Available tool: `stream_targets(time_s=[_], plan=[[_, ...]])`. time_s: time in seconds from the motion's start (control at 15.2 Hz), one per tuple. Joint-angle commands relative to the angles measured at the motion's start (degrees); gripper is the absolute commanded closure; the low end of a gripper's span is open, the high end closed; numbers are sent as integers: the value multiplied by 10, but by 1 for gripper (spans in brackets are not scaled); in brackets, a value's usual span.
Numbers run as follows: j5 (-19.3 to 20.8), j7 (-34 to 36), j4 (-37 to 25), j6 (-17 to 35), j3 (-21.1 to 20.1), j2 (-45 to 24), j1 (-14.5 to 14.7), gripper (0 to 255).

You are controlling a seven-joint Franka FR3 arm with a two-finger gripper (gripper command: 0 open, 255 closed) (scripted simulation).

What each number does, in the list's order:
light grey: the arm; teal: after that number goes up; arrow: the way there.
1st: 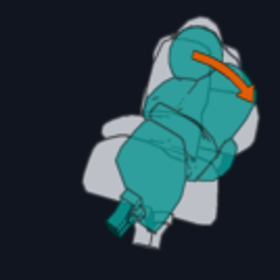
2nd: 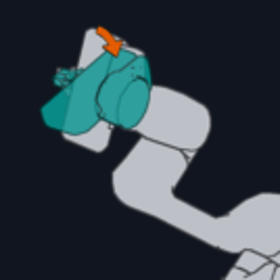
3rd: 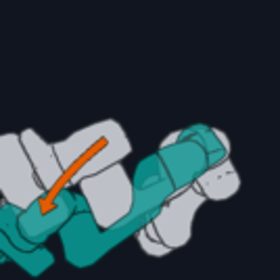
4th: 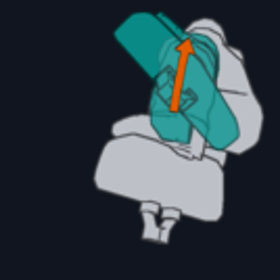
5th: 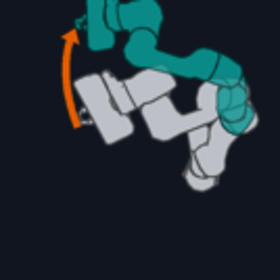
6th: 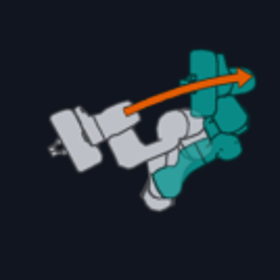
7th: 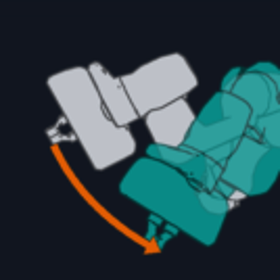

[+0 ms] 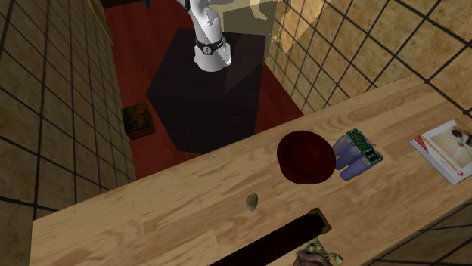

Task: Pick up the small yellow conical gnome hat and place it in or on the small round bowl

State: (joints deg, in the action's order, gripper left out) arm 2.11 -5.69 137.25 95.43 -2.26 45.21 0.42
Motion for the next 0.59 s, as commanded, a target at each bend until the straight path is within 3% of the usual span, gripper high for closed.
stream_targets(time_s=[0.0,0.53], plan=[[0,0,0,0,0,0,0,0],[-31,62,-48,85,-46,-165,12,0]])
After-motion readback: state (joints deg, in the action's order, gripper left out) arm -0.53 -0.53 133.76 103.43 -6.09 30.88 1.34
